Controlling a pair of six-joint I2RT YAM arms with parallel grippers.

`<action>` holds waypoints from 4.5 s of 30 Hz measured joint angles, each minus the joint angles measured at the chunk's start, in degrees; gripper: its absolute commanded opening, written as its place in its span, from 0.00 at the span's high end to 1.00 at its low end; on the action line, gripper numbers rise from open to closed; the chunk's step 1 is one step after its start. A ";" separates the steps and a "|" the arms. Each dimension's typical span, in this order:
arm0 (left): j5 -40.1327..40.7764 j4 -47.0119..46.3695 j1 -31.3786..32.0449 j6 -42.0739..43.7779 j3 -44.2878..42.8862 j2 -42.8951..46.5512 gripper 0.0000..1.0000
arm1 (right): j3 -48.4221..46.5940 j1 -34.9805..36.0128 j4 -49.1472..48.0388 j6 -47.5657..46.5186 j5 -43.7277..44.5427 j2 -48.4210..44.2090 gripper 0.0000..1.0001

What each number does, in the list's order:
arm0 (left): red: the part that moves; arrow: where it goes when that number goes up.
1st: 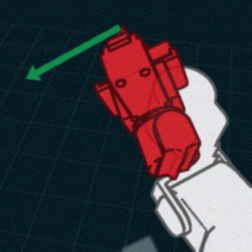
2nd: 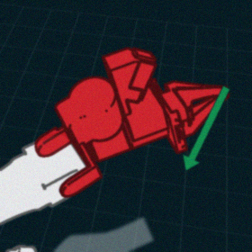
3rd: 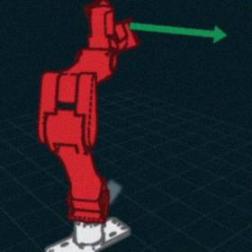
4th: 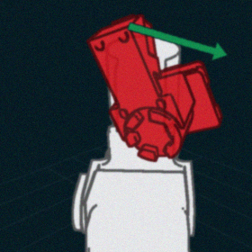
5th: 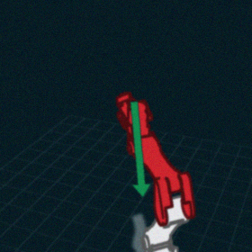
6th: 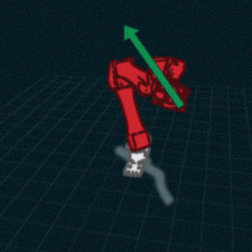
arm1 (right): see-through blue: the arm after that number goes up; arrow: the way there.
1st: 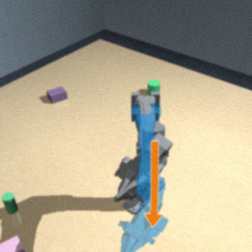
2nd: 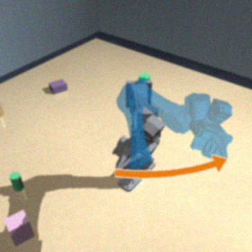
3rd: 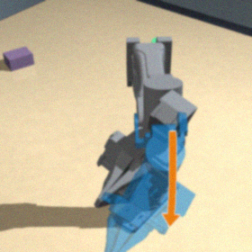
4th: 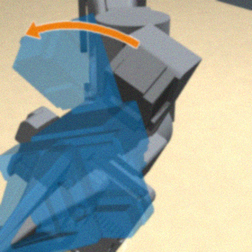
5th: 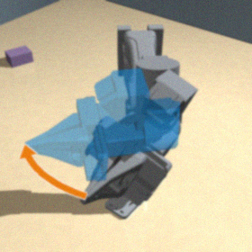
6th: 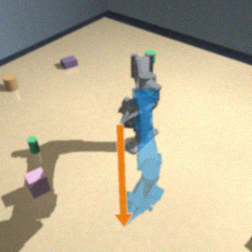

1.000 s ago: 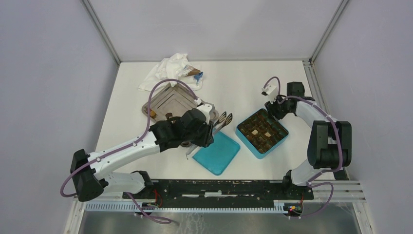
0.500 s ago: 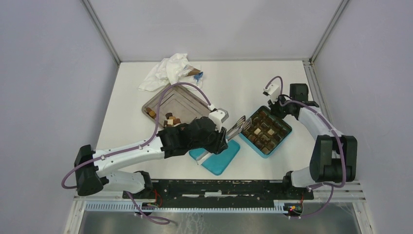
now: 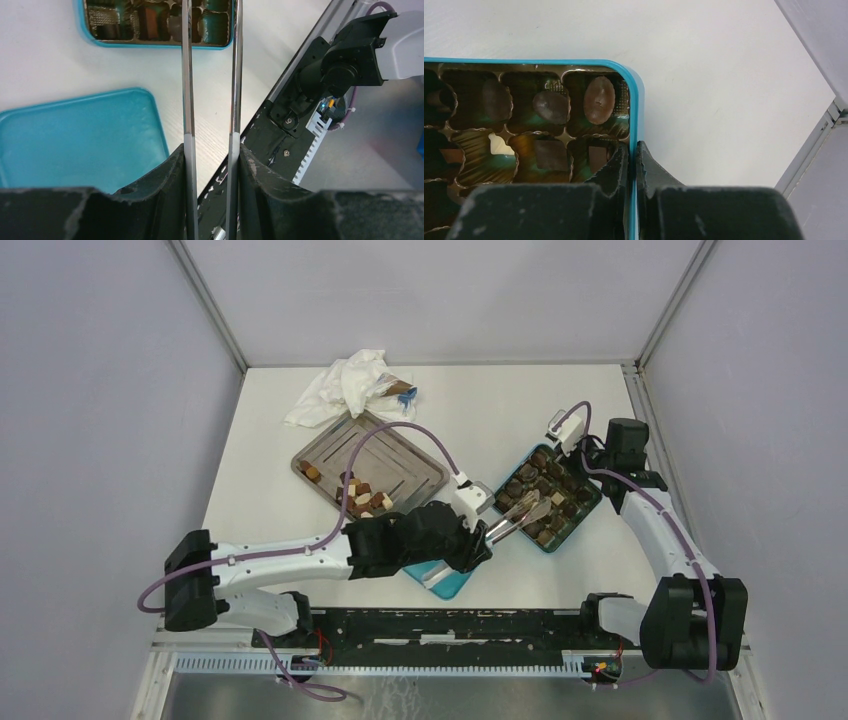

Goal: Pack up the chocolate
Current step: Pick up the packing box from the center of the board, then place the fake chocolate in the packing box, then place the packing box at the center of the board.

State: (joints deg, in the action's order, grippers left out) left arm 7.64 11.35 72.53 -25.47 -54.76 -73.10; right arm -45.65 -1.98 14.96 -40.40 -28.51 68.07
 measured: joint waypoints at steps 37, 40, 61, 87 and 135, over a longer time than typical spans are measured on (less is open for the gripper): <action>0.26 -3.78 3.10 3.41 -11.43 -22.58 0.81 | 0.28 0.00 -0.26 0.02 -0.98 1.79 1.00; 0.76 -3.76 3.10 3.56 -12.61 -23.82 0.75 | 0.28 0.00 -0.24 0.02 -1.01 1.88 1.00; 2.78 -0.42 3.21 4.13 -15.06 -26.14 0.52 | 0.28 0.00 -0.24 0.00 -1.07 2.19 1.00; 10.67 3.61 3.21 3.82 -2.60 -4.33 0.66 | 4.63 0.02 -4.68 0.22 -1.86 -7.45 1.00; 22.47 20.28 -3.85 3.30 1.73 13.31 0.64 | 6.27 -0.28 -7.96 1.46 0.24 -12.96 0.97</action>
State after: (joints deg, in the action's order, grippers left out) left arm 30.11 31.64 68.69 -22.17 -53.04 -59.79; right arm -39.38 -2.26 7.01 -38.94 -28.27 55.11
